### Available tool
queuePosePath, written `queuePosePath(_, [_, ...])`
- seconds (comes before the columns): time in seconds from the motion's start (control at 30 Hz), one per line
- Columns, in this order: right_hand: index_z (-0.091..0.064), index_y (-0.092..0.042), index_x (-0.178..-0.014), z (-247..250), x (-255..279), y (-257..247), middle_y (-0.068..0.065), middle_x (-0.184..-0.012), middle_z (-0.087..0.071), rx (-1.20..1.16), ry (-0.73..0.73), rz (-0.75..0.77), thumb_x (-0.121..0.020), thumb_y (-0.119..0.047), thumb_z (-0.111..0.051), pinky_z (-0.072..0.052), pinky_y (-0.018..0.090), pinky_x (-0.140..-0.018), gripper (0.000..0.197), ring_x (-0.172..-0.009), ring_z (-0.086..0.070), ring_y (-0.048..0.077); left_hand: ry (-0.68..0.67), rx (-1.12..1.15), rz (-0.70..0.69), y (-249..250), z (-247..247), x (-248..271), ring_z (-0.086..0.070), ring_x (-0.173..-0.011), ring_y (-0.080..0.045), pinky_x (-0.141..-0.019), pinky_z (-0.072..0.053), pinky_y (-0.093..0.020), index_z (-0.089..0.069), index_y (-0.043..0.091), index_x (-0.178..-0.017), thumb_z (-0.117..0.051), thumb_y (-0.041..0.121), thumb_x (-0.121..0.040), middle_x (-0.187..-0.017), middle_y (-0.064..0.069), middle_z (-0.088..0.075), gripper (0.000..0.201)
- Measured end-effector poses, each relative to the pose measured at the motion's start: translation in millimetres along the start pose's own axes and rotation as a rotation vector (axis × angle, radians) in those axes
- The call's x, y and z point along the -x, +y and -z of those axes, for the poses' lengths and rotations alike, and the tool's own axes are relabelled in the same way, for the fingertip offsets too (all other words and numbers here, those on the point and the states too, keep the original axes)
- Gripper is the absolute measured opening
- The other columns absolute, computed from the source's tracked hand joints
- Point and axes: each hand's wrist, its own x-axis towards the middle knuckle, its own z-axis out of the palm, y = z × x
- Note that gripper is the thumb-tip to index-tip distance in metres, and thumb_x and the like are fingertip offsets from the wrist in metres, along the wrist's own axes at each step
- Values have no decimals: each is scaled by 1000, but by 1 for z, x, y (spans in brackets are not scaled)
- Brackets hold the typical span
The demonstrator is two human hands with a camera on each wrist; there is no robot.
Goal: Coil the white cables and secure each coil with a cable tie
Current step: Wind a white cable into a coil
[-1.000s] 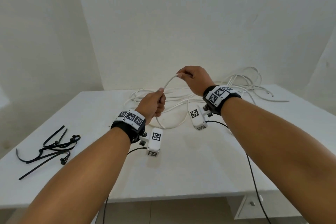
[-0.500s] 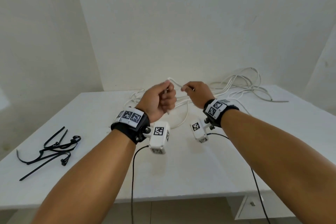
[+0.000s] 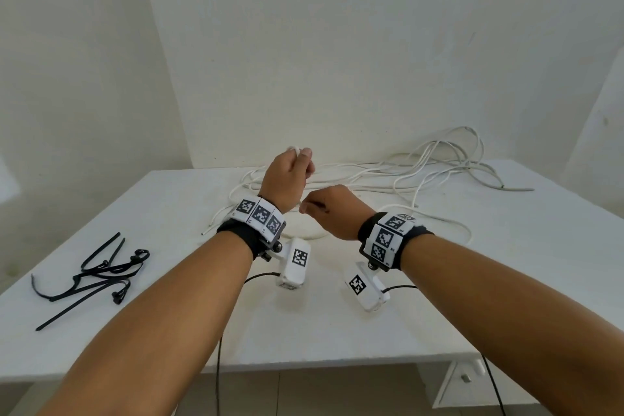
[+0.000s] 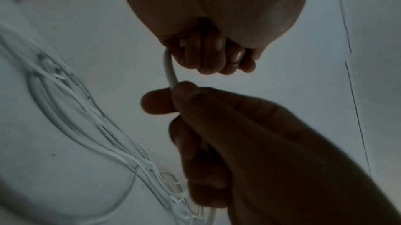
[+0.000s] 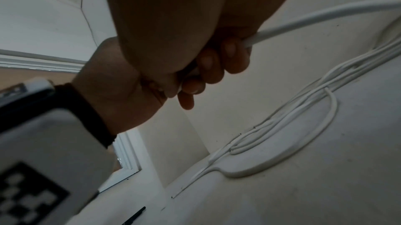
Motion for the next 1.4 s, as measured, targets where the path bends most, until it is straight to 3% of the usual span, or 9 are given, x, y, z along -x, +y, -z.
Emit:
queuePosePath(0.13, [-69, -7, -88, 4, 2, -3, 5, -74, -67, 62, -37, 55, -100, -26, -52, -48, 32, -61, 28, -65, -57, 19, -104, 53, 49, -8, 0, -1, -42, -59, -13, -64, -38, -29, -43, 16, -73, -42, 26, -101, -68, 4, -49, 30])
queuePosePath(0.27, [-74, -10, -98, 14, 5, -8, 4, -90, -73, 116, -57, 91, -96, -23, -56, -51, 37, -76, 23, -82, -62, 20, -261, -149, 41, -13, 5, 1, -47, -67, -13, -73, -40, -30, -44, 12, -76, -40, 21, -103, -75, 4, -50, 29])
queuePosePath(0.5, [-77, -23, -95, 43, 5, -4, -26, -69, -59, 78, 2, 111, -87, -20, -67, -39, 9, -67, 13, -67, -54, -9, -375, -235, 72, -26, 11, 6, -40, -62, -14, -64, -34, -30, -38, 16, -65, -40, 29, -97, -68, 2, -43, 35])
queuePosePath(0.67, [-77, -21, -94, 53, 3, -3, -12, -75, -70, 21, 26, 159, -86, -16, -69, -38, 8, -61, 12, -64, -55, -1, -453, -209, 151, -20, 8, 10, -43, -49, -11, -53, -39, -21, -45, 13, -67, -35, 30, -104, -56, 4, -50, 42])
queuePosePath(0.77, [-76, -20, -88, 65, 0, -4, -12, -73, -69, -41, 64, 153, -83, -20, -77, -42, 10, -62, 5, -64, -59, 0, -509, 10, 306, -13, 6, 13, -30, -43, -14, -41, -26, -20, -45, 11, -62, -33, 27, -103, -50, 0, -38, 46])
queuePosePath(1.03, [-76, -18, -82, 85, -10, 7, -3, -75, -74, -237, 171, 84, -79, -23, -83, -45, 17, -64, 9, -66, -59, 6, -546, 554, 422, 0, 6, 22, -12, -48, -10, -46, -9, -24, -35, 20, -59, -26, 45, -105, -53, 6, -19, 53])
queuePosePath(1.1, [-77, -21, -84, 85, -9, 9, -1, -77, -75, -306, 201, 73, -82, -21, -81, -48, 22, -70, 4, -70, -63, 8, -582, 634, 414, 3, 9, 23, -11, -46, -9, -48, -8, -25, -32, 20, -62, -26, 46, -104, -52, 7, -19, 50])
queuePosePath(1.2, [-77, -14, -90, 76, -8, 12, -5, -69, -70, -425, 237, 67, -88, -17, -75, -44, 14, -62, 5, -58, -57, -1, -626, 772, 392, 8, 12, 26, -10, -45, -9, -46, -9, -23, -34, 21, -63, -31, 48, -101, -50, 9, -23, 47])
queuePosePath(1.4, [-75, -3, -90, 42, -6, 20, -5, -62, -63, -631, 298, 18, -99, -23, -61, -41, 27, -49, 27, -49, -46, 16, -610, 981, 364, 30, 11, 29, -9, -45, -10, -42, -16, -20, -43, 22, -59, -32, 47, -98, -46, 11, -24, 48])
